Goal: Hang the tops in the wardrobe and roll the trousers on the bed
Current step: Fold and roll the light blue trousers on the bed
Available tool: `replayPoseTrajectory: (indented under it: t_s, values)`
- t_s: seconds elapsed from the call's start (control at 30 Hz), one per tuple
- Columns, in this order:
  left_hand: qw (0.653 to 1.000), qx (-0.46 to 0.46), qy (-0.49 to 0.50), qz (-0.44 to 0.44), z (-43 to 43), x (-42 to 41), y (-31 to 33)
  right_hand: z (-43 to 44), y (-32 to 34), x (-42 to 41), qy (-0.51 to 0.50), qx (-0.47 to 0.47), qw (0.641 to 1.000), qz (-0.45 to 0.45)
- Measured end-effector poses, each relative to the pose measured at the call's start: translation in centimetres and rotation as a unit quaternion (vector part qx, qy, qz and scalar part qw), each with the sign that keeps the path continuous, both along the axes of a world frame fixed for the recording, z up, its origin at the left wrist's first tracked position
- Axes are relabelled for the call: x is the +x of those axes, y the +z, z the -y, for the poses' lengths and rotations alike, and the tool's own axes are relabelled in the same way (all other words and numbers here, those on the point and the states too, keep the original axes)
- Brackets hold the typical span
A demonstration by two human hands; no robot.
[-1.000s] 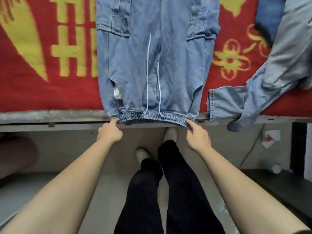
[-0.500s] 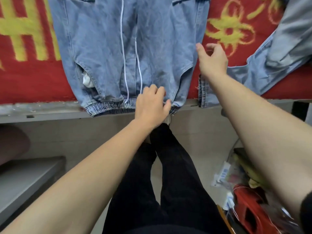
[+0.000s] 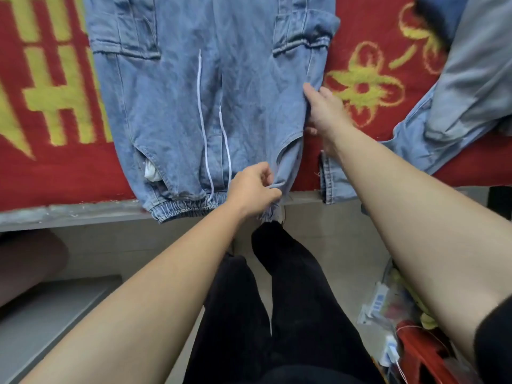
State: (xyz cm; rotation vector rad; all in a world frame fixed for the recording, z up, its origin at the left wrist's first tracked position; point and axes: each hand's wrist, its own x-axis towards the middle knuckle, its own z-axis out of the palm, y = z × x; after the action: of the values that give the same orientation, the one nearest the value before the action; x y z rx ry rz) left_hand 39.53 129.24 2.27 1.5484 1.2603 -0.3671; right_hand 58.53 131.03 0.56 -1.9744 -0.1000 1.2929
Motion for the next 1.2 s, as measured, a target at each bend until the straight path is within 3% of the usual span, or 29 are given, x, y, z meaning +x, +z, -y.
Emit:
replayPoseTrajectory:
  t_s: [0.13,0.23,0.47,0.57,0.67,0.87,1.0,1.2]
  values:
    - [0.969,-0.099,0.214,0.074,-3.5,-5.3,3.2,-4.6,3.3,-2.9,0.115,0.044,0.971,0.207]
    - [0.928,-0.177,0.318,0.077,-6.2,-10.2,3.9,-8.1,5.7,-7.7,0.154,0.095,0.939,0.292]
    - [0.937,-0.118,0.328,-0.035,-8.8,-19.8,0.8,-15.1,3.9,-21.3,0.336,0.161,0.879,0.299]
    - [0.930,-0.102,0.348,-0.065,-9.5,-22.7,-2.0,-16.7,0.4,-25.5,0.425,0.099,0.863,0.255]
    - [0.944,-0.082,0.307,-0.091,-10.6,-24.5,-4.3,-17.2,-2.6,-27.5,0.510,-0.005,0.838,0.193]
    - [0.976,-0.080,0.137,-0.152,-12.7,-25.6,-5.5,-18.8,-2.1,-26.1,0.457,-0.058,0.883,0.093]
    - [0.979,-0.091,0.073,-0.169,-14.8,-25.9,-3.8,-19.4,0.0,-24.1,0.429,-0.060,0.882,0.183]
    - [0.991,0.063,0.093,-0.074,-24.1,-20.7,-1.1,-23.5,1.5,-19.0,0.310,-0.097,0.909,0.260]
